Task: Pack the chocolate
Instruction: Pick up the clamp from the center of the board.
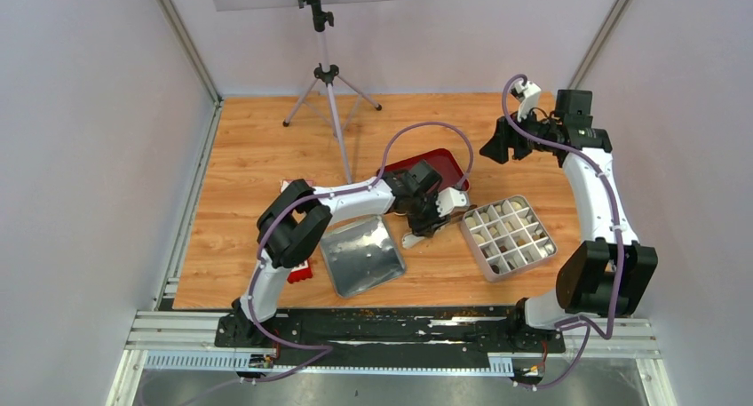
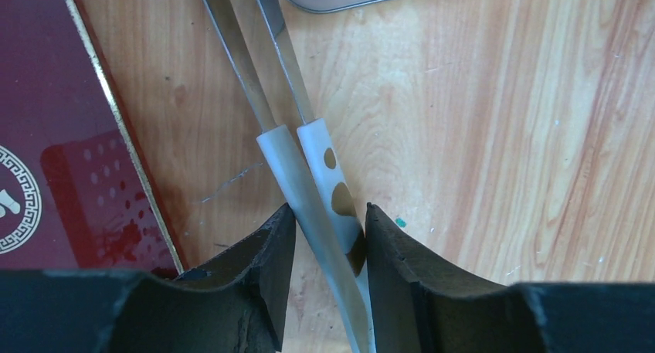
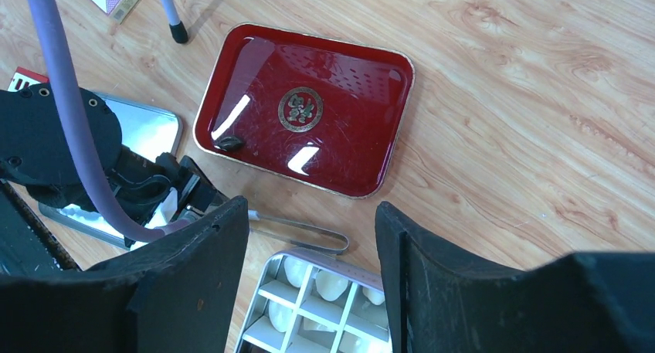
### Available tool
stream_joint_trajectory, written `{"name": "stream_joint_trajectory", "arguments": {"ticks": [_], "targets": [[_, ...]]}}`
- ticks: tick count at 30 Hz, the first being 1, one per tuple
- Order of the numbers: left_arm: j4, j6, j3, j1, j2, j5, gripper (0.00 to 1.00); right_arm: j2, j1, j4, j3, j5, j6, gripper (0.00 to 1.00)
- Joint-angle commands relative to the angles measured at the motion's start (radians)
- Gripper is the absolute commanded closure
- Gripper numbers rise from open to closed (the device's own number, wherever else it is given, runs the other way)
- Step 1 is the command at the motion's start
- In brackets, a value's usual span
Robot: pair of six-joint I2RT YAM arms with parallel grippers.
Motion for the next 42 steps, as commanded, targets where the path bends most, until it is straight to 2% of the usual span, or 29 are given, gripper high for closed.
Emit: {"name": "stream_joint_trajectory", "arguments": {"ticks": [1,3,4,7,9,13,16,19,21,23,27,30,32,42], "targets": [[-0.069,0.037,0.028,0.002,0.033,-0.032,0.55,-0.002,-0.006,0.001,-0.002,-0.036,-0.015,0.39],[-0.09,0.042,0.032,0.005,0.047,-0.031,0.56,0.012,-0.006,-0.002,0.005,-0.035,0.0,0.39],[-0.1,0.045,0.032,0.009,0.054,-0.021,0.61,0.017,-0.006,-0.005,0.008,-0.036,0.006,0.39],[-0.131,0.072,0.023,0.032,0.039,0.033,0.89,0.023,-0.006,-0.051,0.031,-0.074,-0.051,0.4],[-0.149,0.101,0.008,0.063,-0.006,0.077,0.93,0.013,-0.006,-0.092,0.048,-0.125,-0.141,0.39],[-0.103,0.159,-0.06,0.136,-0.151,0.108,0.94,0.0,-0.006,-0.098,0.049,-0.248,-0.244,0.36],[-0.101,0.247,-0.086,0.181,-0.249,0.145,0.94,0.054,0.002,-0.14,0.117,-0.332,-0.277,0.36],[-0.089,0.32,-0.125,0.223,-0.334,0.179,0.93,0.169,0.053,-0.376,0.293,-0.38,-0.463,0.35],[-0.067,0.348,-0.153,0.262,-0.384,0.218,0.91,0.247,0.124,-0.574,0.416,-0.351,-0.66,0.33],[-0.044,0.389,-0.18,0.293,-0.437,0.252,0.9,0.294,0.206,-0.699,0.49,-0.287,-0.784,0.25],[0.053,0.442,-0.271,0.317,-0.524,0.266,0.85,0.328,0.34,-0.705,0.538,-0.171,-0.874,0.18],[0.108,0.422,-0.303,0.326,-0.555,0.277,0.84,0.364,0.436,-0.702,0.582,-0.039,-0.889,0.15],[0.123,0.397,-0.31,0.331,-0.566,0.288,0.83,0.385,0.484,-0.707,0.6,0.038,-0.874,0.01],[0.387,0.205,-0.465,0.334,-0.71,0.264,0.8,0.398,0.522,-0.701,0.516,0.03,-0.804,0.0]]}}
